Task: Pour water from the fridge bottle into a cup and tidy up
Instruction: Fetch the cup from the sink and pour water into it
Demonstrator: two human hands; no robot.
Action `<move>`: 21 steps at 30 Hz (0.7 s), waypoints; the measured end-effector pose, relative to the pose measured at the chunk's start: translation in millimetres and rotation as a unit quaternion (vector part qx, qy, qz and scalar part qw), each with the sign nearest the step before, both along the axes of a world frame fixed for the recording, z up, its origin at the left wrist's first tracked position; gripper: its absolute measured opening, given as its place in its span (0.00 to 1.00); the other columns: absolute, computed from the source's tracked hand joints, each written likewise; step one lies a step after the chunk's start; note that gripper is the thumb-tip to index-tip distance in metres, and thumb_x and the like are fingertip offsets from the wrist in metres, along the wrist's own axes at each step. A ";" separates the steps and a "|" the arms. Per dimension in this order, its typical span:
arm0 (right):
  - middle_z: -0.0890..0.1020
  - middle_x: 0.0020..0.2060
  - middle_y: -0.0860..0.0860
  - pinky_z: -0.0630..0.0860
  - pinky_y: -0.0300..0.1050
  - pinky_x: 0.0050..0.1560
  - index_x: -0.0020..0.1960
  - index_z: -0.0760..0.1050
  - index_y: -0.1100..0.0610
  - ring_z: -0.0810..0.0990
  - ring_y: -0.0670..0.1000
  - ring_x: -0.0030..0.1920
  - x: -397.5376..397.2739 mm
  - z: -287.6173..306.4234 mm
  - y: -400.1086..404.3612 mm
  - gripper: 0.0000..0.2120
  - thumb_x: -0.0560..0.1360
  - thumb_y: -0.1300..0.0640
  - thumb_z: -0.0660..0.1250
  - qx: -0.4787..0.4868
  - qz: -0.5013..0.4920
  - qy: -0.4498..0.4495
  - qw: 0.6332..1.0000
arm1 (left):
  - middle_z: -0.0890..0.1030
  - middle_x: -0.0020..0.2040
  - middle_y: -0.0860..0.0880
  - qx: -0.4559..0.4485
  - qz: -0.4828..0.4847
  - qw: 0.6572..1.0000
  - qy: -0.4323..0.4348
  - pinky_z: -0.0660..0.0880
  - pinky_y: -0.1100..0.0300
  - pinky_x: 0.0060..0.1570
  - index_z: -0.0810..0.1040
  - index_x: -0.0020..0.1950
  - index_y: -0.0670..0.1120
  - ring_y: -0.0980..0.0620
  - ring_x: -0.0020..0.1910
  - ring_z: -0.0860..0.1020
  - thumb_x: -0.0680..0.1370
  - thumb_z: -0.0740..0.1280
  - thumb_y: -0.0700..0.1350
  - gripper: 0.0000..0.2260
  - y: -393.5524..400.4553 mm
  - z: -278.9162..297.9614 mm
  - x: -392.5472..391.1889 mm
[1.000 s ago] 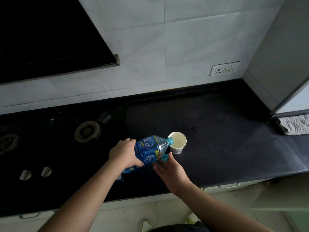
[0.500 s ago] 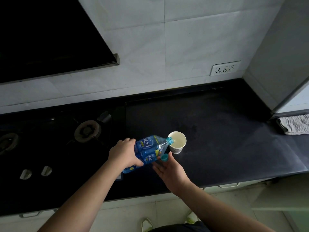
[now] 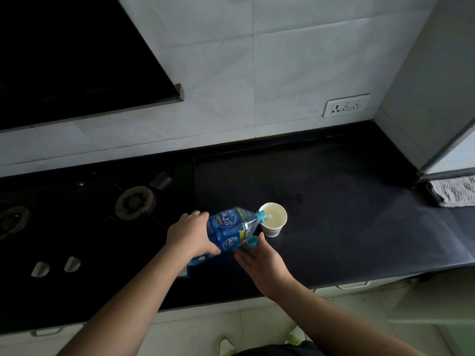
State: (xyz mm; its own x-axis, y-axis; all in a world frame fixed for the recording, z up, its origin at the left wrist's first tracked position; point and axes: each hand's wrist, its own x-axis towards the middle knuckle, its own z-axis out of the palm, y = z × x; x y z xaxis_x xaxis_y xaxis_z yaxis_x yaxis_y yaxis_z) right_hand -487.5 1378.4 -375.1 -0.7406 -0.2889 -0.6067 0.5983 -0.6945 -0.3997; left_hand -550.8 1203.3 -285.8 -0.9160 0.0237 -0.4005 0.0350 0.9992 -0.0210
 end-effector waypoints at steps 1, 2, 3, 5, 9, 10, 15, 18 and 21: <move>0.80 0.62 0.59 0.69 0.54 0.70 0.69 0.70 0.60 0.77 0.58 0.64 -0.4 -0.2 0.1 0.23 0.82 0.45 0.55 -0.001 0.000 0.001 1.000 | 0.73 0.59 0.54 -0.001 0.000 1.000 -0.001 0.76 0.53 0.50 0.71 0.62 0.54 0.51 0.60 0.72 0.60 0.77 0.66 0.36 0.1 0.2 -0.5; 0.80 0.62 0.59 0.69 0.54 0.70 0.69 0.70 0.60 0.77 0.58 0.64 -0.6 -0.3 0.1 0.24 0.82 0.45 0.55 -0.001 0.001 0.001 1.000 | 0.73 0.59 0.54 -0.004 0.000 1.000 -0.002 0.76 0.53 0.50 0.71 0.62 0.54 0.51 0.60 0.72 0.60 0.77 0.66 0.36 0.2 0.2 -0.6; 0.80 0.62 0.59 0.68 0.54 0.70 0.69 0.70 0.60 0.77 0.58 0.64 -1.0 -0.5 0.3 0.24 0.82 0.45 0.55 0.000 0.002 0.002 1.000 | 0.73 0.59 0.55 -0.006 0.001 1.000 -0.003 0.76 0.53 0.50 0.71 0.62 0.54 0.51 0.60 0.72 0.60 0.77 0.67 0.36 0.4 -0.1 -0.7; 0.80 0.62 0.59 0.69 0.54 0.70 0.69 0.70 0.60 0.77 0.58 0.64 -1.7 -0.7 0.2 0.24 0.82 0.45 0.55 0.002 0.001 0.001 1.000 | 0.73 0.59 0.55 -0.009 0.002 1.000 -0.003 0.76 0.53 0.50 0.71 0.62 0.54 0.51 0.60 0.72 0.60 0.77 0.67 0.36 0.9 -0.7 -1.0; 0.80 0.61 0.59 0.69 0.54 0.69 0.69 0.71 0.60 0.78 0.59 0.64 -2.4 -1.9 -0.7 0.24 0.82 0.45 0.56 0.000 -0.004 -0.004 1.000 | 0.73 0.59 0.54 -0.013 0.001 1.000 -0.003 0.76 0.53 0.50 0.70 0.62 0.54 0.51 0.60 0.72 0.60 0.77 0.67 0.37 1.5 -0.5 -2.0; 0.80 0.61 0.59 0.69 0.54 0.69 0.69 0.70 0.60 0.78 0.59 0.64 -2.3 -1.9 -0.9 0.24 0.82 0.45 0.56 -0.001 -0.005 -0.006 1.000 | 0.74 0.59 0.54 -0.014 0.000 1.000 -0.004 0.75 0.53 0.50 0.70 0.62 0.54 0.51 0.60 0.72 0.60 0.77 0.67 0.37 1.3 -0.2 -2.0; 0.81 0.60 0.59 0.69 0.54 0.70 0.68 0.71 0.61 0.78 0.59 0.63 -2.1 1.4 -1.2 0.23 0.82 0.46 0.56 -0.002 -0.007 -0.009 1.000 | 0.74 0.58 0.55 -0.011 0.001 1.000 -0.005 0.75 0.54 0.49 0.71 0.62 0.54 0.51 0.60 0.73 0.59 0.77 0.68 0.37 0.1 0.0 -2.7; 0.81 0.60 0.59 0.69 0.54 0.69 0.69 0.71 0.60 0.78 0.59 0.63 -2.4 1.7 -0.6 0.23 0.82 0.45 0.56 -0.004 -0.007 -0.011 1.000 | 0.74 0.57 0.55 -0.011 -0.001 1.000 0.000 0.75 0.54 0.49 0.71 0.62 0.54 0.51 0.60 0.73 0.59 0.77 0.68 0.37 0.8 1.5 -3.3; 0.81 0.60 0.59 0.70 0.53 0.68 0.69 0.70 0.61 0.78 0.59 0.63 -2.7 1.5 -0.7 0.24 0.82 0.45 0.56 -0.009 -0.010 -0.014 1.000 | 0.74 0.58 0.55 -0.012 -0.004 1.000 0.001 0.74 0.55 0.47 0.71 0.61 0.54 0.51 0.59 0.73 0.59 0.77 0.68 0.36 1.0 2.2 -3.1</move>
State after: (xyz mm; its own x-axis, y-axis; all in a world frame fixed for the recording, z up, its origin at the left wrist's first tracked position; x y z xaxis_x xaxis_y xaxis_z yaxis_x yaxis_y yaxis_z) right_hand -490.3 1377.7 -373.6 -0.7292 -0.2852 -0.6220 0.5947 -0.7138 -0.3699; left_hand -553.9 1204.2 -283.6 -0.9164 0.0211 -0.3997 0.0426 0.9981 -0.0451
